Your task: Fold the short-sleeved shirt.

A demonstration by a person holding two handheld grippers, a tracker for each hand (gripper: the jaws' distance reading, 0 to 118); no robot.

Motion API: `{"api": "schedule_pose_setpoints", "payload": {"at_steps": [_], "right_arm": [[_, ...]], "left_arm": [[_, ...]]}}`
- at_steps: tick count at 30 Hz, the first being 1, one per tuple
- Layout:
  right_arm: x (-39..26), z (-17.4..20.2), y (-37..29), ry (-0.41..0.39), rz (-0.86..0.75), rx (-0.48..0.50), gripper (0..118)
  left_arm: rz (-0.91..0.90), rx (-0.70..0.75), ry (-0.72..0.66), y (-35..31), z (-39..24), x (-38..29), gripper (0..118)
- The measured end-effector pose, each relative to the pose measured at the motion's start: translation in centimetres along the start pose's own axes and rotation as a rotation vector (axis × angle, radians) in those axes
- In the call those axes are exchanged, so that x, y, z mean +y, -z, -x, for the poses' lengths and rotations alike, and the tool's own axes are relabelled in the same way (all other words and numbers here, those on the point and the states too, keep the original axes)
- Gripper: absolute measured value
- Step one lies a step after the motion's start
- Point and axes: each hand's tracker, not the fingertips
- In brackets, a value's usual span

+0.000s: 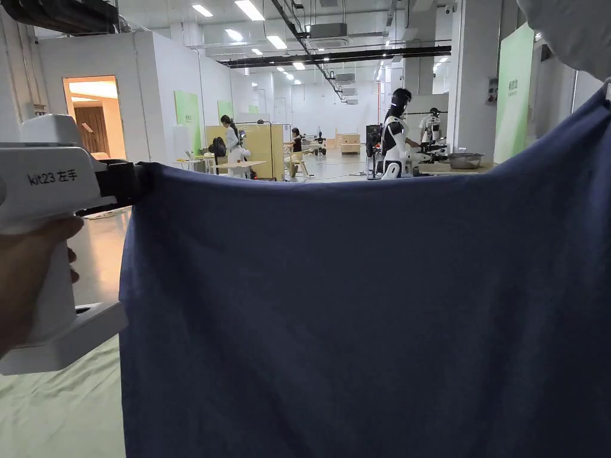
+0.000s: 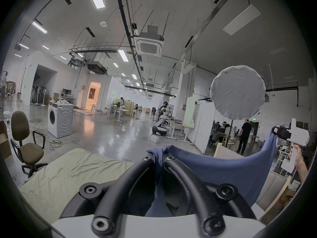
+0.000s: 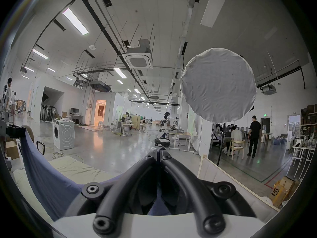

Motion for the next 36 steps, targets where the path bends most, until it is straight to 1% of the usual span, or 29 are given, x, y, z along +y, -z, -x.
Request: {"api": "schedule_pose_setpoints", "payload": {"at_steps": [2, 3, 5, 9, 11, 12, 14, 19, 20, 21, 23, 25, 26, 27, 29, 30, 33, 34, 36], "right_arm": [[-0.1, 0.3, 1.1, -0.010, 0.003, -0.001, 2], [-0.7, -0.8, 4.4, 0.010, -0.003, 0.043, 2], [-0.9, -1.0, 6.6, 0.026, -0.001, 0.041, 2], [-0.7, -1.2, 9.8, 0.044, -0.002, 0.025, 2], [-0.5, -0.4, 10.6, 0.014, 0.002, 0.012, 2], [-0.7, -0.2, 11.5, 0.002, 0.003, 0.002, 2], [-0.9, 0.2, 12.5, 0.003, -0.004, -0.021, 2], [-1.5, 0.9, 16.4, 0.003, 0.045, -0.053, 2], [-1.2, 0.7, 14.8, 0.002, 0.036, -0.054, 2], [-1.3, 0.7, 14.8, 0.016, 0.042, -0.052, 2], [-2.1, 1.2, 15.8, 0.051, 0.106, -0.128, 2], [-2.2, 0.9, 15.9, 0.043, 0.116, -0.139, 2], [-2.8, 1.4, 17.8, 0.018, 0.078, -0.143, 2], [-3.6, 1.7, 19.2, 0.017, 0.088, -0.141, 2], [-5.0, 1.9, 19.9, 0.005, 0.093, -0.145, 2], [-6.5, 2.0, 19.6, 0.046, 0.164, -0.115, 2], [-9.8, 1.6, 19.6, 0.053, 0.185, -0.094, 2], [-10.0, 1.8, 18.8, 0.035, 0.152, -0.098, 2], [-12.0, 1.8, 17.7, 0.054, 0.185, -0.065, 2]], "left_arm": [[-0.002, 0.019, -0.004, 0.8, -0.4, 0.0, 7], [0.001, 0.020, -0.006, 2.1, 0.4, 0.3, 7], [0.005, 0.035, -0.001, 4.0, 0.8, 0.7, 7], [0.008, 0.049, 0.000, 7.3, 1.4, 1.3, 7], [0.008, 0.059, 0.010, 8.9, 1.6, 1.2, 7], [0.009, 0.086, 0.032, 9.8, 1.7, 1.3, 7], [0.024, 0.099, 0.041, 11.8, 2.0, 1.5, 7], [0.037, 0.107, 0.025, 15.5, 2.1, 0.7, 7], [0.048, 0.119, 0.040, 16.0, 2.0, 0.3, 7], [0.049, 0.121, 0.051, 16.7, 2.0, 0.0, 7], [0.063, 0.119, 0.055, 18.2, 2.0, -0.6, 7], [0.065, 0.129, 0.051, 19.1, 2.2, -0.8, 7], [0.068, 0.122, 0.042, 19.5, 2.4, -1.0, 7], [0.069, 0.114, 0.037, 19.8, 2.3, -1.5, 7], [0.072, 0.117, 0.047, 20.3, 2.6, -2.6, 7], [0.087, 0.115, 0.049, 20.5, 2.9, -3.5, 7], [0.140, 0.105, 0.036, 20.6, 3.7, -6.7, 7], [0.148, 0.100, 0.018, 20.5, 4.1, -7.8, 7], [0.181, 0.105, 0.007, 19.7, 4.3, -10.7, 7]]}}
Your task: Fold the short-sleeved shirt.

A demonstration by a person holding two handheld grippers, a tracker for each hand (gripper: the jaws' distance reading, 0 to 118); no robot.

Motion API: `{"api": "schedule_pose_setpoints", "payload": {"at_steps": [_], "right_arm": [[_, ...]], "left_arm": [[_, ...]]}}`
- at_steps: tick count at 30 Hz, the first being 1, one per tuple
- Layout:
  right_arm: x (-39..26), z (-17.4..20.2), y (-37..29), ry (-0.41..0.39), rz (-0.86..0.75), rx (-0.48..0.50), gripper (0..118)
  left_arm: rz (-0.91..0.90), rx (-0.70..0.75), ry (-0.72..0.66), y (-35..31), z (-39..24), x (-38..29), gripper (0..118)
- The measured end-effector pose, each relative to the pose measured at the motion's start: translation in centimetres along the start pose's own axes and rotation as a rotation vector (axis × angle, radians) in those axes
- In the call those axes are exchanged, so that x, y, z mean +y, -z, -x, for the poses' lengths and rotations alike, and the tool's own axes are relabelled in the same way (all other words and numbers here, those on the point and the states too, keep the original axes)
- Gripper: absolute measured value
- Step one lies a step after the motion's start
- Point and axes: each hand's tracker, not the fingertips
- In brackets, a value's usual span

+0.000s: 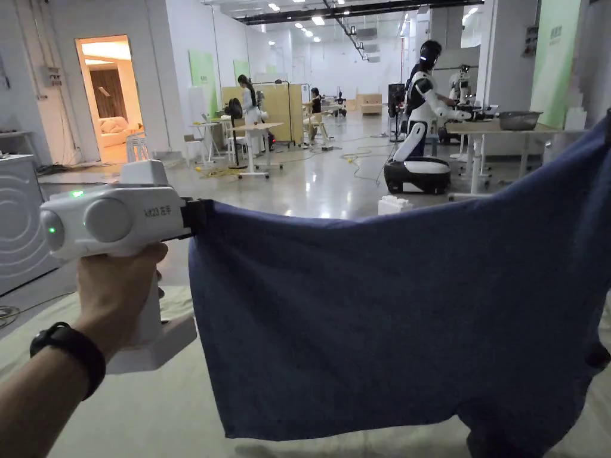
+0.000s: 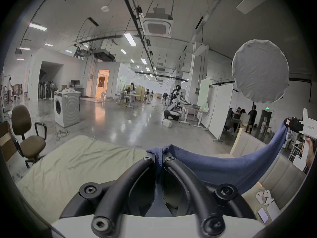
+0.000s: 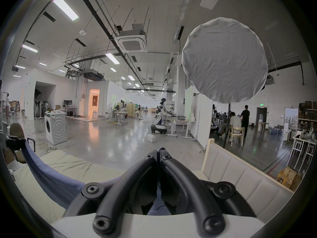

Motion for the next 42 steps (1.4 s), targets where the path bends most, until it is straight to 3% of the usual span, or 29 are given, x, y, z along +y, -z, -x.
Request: {"api": "schedule_pose_setpoints", "payload": {"at_steps": [4, 5, 7, 8, 10, 11, 12, 16, 23, 27, 30, 32, 42], "right_arm": [[-4.3, -0.2, -1.2, -0.015, 0.053, 0.031, 2], [-5.8, -0.6, -2.0, 0.029, 0.081, 0.074, 2], [-7.7, -0.2, -4.8, 0.025, 0.059, 0.092, 2], [-9.3, -0.5, -6.1, 0.059, 0.077, 0.107, 2], [-11.3, -0.9, -8.1, 0.022, 0.072, 0.121, 2], [-13.0, -0.6, -10.2, 0.061, 0.111, 0.128, 2], [-14.0, -0.9, -11.7, 0.041, 0.101, 0.130, 2], [-19.6, -2.1, -18.0, 0.180, 0.161, 0.154, 2], [-29.8, -2.2, -28.2, 0.164, 0.323, 0.160, 2], [-35.1, -2.4, -31.4, 0.257, 0.440, 0.123, 2], [-38.1, -2.1, -33.0, 0.239, 0.509, 0.142, 2], [-39.6, -2.2, -33.7, 0.239, 0.518, 0.242, 2], [-45.3, -3.3, -33.8, 0.209, 0.707, 0.211, 2]], "left_arm": [[0.091, -0.018, -0.015, -0.5, 0.7, -5.6, 7], [0.086, -0.021, -0.008, -1.1, 0.9, -6.8, 7], [0.081, -0.027, 0.004, -2.4, 1.2, -9.4, 7], [0.089, -0.049, -0.012, -3.2, 1.5, -10.6, 7], [0.082, -0.071, -0.003, -5.0, 1.8, -12.8, 7], [0.089, -0.081, 0.021, -5.9, 2.3, -14.2, 7], [0.089, -0.085, 0.038, -6.6, 2.8, -15.4, 7], [0.078, -0.154, 0.017, -11.7, 4.4, -21.3, 7], [0.167, -0.184, 0.011, -19.6, 6.9, -30.9, 7], [0.287, -0.182, -0.025, -21.7, 8.1, -35.5, 7], [0.354, -0.185, 0.033, -22.5, 8.4, -38.3, 7], [0.399, -0.156, 0.081, -23.0, 8.6, -39.7, 7], [0.525, -0.161, 0.064, -23.2, 9.8, -43.2, 7]]}}
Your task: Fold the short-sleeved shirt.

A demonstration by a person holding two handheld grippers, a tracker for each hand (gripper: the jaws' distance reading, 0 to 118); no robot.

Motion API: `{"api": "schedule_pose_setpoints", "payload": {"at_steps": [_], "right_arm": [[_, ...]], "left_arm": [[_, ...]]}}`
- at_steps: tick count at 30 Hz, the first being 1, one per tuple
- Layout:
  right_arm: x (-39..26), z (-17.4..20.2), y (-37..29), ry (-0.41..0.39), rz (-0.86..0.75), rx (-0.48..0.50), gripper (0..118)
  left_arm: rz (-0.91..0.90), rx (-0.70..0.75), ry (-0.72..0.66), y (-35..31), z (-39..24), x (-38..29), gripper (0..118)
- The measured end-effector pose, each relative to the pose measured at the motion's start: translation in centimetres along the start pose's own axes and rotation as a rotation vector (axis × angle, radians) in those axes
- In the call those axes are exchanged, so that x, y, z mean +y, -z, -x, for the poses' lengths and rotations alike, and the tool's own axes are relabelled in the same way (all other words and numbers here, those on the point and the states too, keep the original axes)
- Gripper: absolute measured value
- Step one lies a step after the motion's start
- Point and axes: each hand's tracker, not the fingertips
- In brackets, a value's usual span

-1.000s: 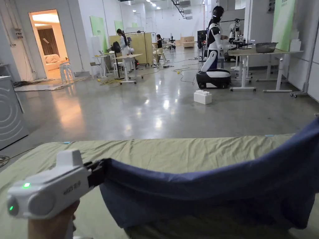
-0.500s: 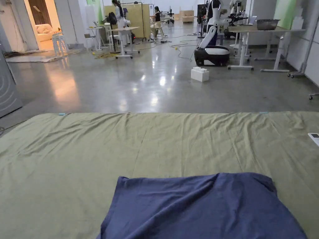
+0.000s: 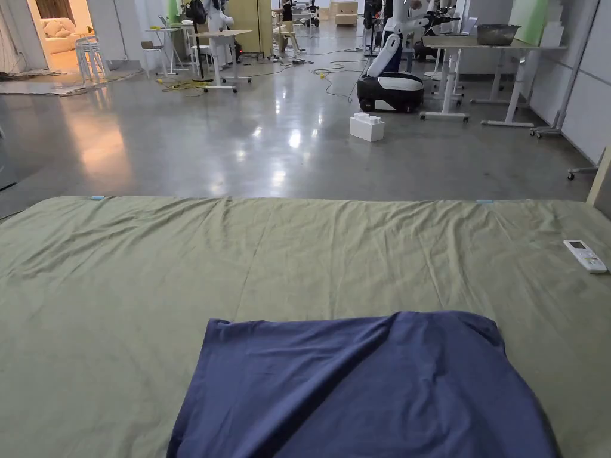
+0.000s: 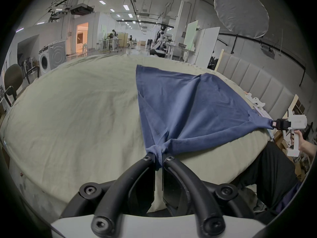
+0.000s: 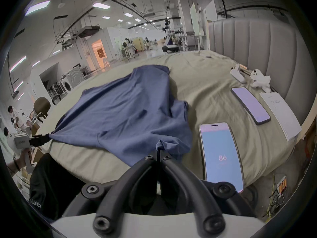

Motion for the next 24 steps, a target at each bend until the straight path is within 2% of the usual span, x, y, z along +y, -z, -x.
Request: {"api": "schedule_pose_setpoints", "payload": {"at_steps": [1, 2, 3, 4, 5, 6, 7, 11, 16, 20, 24], "right_arm": [[0.0, -0.2, 0.2, -0.001, 0.017, 0.008, 3], [-0.1, -0.3, 0.4, -0.006, 0.045, 0.023, 8], [-0.1, -0.2, 0.5, -0.017, 0.053, 0.018, 24], [-0.4, -0.1, 0.4, -0.029, 0.057, 0.006, 54], [-0.5, -0.2, 0.4, -0.039, 0.070, -0.014, 86], [-0.7, -0.3, 0.2, -0.038, 0.064, -0.030, 93], [-0.8, -0.4, -0.2, -0.034, 0.048, -0.040, 90], [-1.3, -0.6, -3.1, 0.039, -0.022, -0.063, 88], [0.8, 2.6, -8.4, -0.023, -0.208, -0.105, 88], [3.3, 5.7, -11.6, 0.017, -0.385, -0.098, 88], [5.8, 8.7, -13.0, -0.052, -0.509, -0.081, 88]], "left_arm": [[0.014, -0.005, 0.003, 0.1, 0.1, -0.2, 8], [0.028, -0.006, 0.005, 0.1, 0.3, -0.3, 15], [0.041, 0.004, 0.003, 0.0, 0.3, -0.4, 26], [0.047, 0.028, 0.003, -0.3, 0.3, -0.5, 43], [0.044, 0.055, 0.012, -1.0, 0.1, -0.7, 69], [0.037, 0.077, 0.019, -1.6, 0.0, -0.8, 83], [0.039, 0.092, 0.020, -2.0, -0.1, -0.8, 89], [0.012, 0.178, 0.160, -6.1, -2.8, 0.3, 88], [-0.174, 0.188, 0.171, -11.6, -8.2, 3.9, 89], [-0.348, 0.201, 0.200, -15.1, -12.7, 7.1, 88], [-0.560, 0.190, 0.142, -16.8, -15.9, 9.1, 88]]}}
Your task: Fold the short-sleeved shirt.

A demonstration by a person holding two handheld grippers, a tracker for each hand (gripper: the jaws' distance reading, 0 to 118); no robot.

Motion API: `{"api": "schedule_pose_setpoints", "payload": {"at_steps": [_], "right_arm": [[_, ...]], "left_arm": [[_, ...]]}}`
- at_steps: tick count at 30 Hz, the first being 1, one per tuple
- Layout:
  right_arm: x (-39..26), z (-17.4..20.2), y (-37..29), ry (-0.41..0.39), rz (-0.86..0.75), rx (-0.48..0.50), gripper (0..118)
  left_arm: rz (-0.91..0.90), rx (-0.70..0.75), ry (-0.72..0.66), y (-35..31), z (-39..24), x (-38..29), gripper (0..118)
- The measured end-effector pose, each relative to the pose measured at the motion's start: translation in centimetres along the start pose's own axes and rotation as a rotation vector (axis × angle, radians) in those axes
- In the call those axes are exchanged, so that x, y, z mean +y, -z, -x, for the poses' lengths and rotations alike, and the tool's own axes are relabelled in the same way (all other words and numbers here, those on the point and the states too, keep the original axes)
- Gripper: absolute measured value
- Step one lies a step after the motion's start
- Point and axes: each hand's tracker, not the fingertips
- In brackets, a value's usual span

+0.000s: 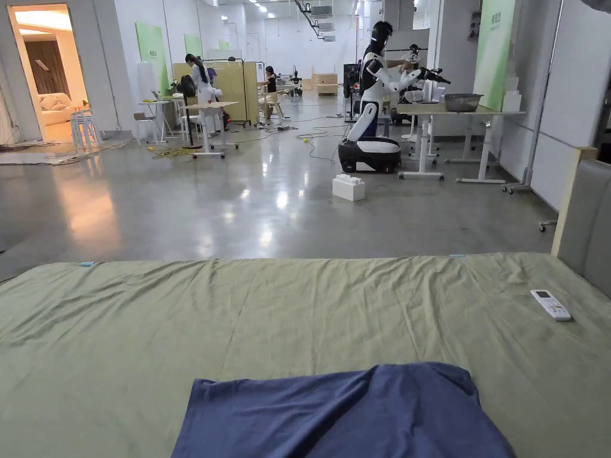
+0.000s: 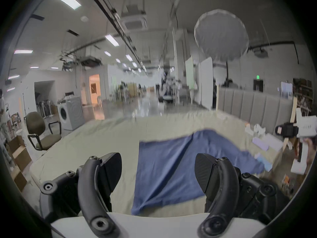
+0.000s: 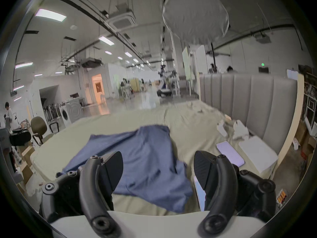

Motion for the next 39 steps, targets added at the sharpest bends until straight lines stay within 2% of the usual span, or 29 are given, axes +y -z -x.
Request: {"api": "schedule_pose_setpoints", "payload": {"at_steps": [2, 3, 4, 5, 6, 7, 8, 10, 11, 13, 19, 28, 30, 33, 35, 36, 37, 38, 39], "right_arm": [[0.6, 1.0, 0.9, -0.031, -0.059, 0.043, 86], [0.9, 1.4, 1.5, -0.031, -0.063, 0.057, 81], [1.0, 1.7, 2.1, 0.015, -0.005, 0.058, 71], [1.3, 2.0, 2.2, 0.011, -0.024, 0.060, 51], [1.3, 2.3, 2.0, 0.020, -0.051, 0.068, 37], [1.4, 2.6, 1.9, 0.026, -0.071, 0.074, 21], [1.6, 2.8, 2.0, 0.032, -0.061, 0.080, 11], [1.7, 3.1, 2.1, 0.026, -0.044, 0.091, 4], [1.7, 3.3, 2.1, 0.015, -0.038, 0.088, 1], [1.6, 3.4, 2.1, -0.007, -0.031, 0.087, 0], [1.4, 4.0, 2.0, -0.038, -0.022, 0.096, 0], [0.8, 3.9, 2.1, -0.033, 0.008, 0.114, 0], [0.3, 3.5, 2.1, -0.007, 0.030, 0.123, 0], [-1.0, 3.2, 2.5, 0.016, 0.078, 0.118, 0], [-2.0, 3.3, 2.6, -0.018, 0.104, 0.084, 0], [-2.2, 3.4, 2.7, -0.020, 0.118, 0.079, 0], [-2.5, 3.3, 2.8, -0.009, 0.133, 0.082, 0], [-2.8, 3.1, 2.8, 0.005, 0.148, 0.088, 0], [-3.1, 3.0, 2.9, 0.014, 0.160, 0.087, 0]], "left_arm": [[-0.063, -0.079, -0.005, 0.7, -0.4, 0.2, 84], [-0.036, -0.065, 0.003, 1.1, -0.9, 0.6, 79], [-0.034, -0.047, 0.012, 1.2, -1.6, 1.0, 69], [-0.041, -0.016, 0.033, 1.2, -2.1, 1.3, 53], [-0.048, -0.023, 0.042, 1.2, -2.4, 1.4, 42], [-0.049, -0.030, 0.044, 1.1, -2.5, 1.5, 37], [-0.045, -0.036, 0.042, 1.0, -2.6, 1.6, 33], [-0.022, -0.059, 0.035, 0.7, -3.0, 1.8, 8], [-0.020, -0.060, 0.034, 0.6, -3.1, 1.7, 3], [-0.005, -0.080, 0.032, 0.6, -3.2, 1.5, 1], [0.014, -0.074, 0.015, 1.0, -2.7, 1.1, 0], [0.057, -0.040, 0.002, 1.8, 0.3, -0.1, 0], [0.120, -0.015, -0.051, 2.4, 1.8, -1.3, 0], [0.226, -0.090, -0.202, 3.9, 4.6, -4.0, 0], [0.278, -0.045, -0.179, 5.0, 5.8, -6.0, 0], [0.330, -0.010, -0.179, 5.9, 6.6, -7.3, 5], [0.388, -0.019, -0.200, 6.7, 7.3, -8.7, 16], [0.424, -0.035, -0.228, 7.4, 8.1, -10.0, 35], [0.472, -0.049, -0.258, 8.2, 8.9, -11.5, 45]]}}
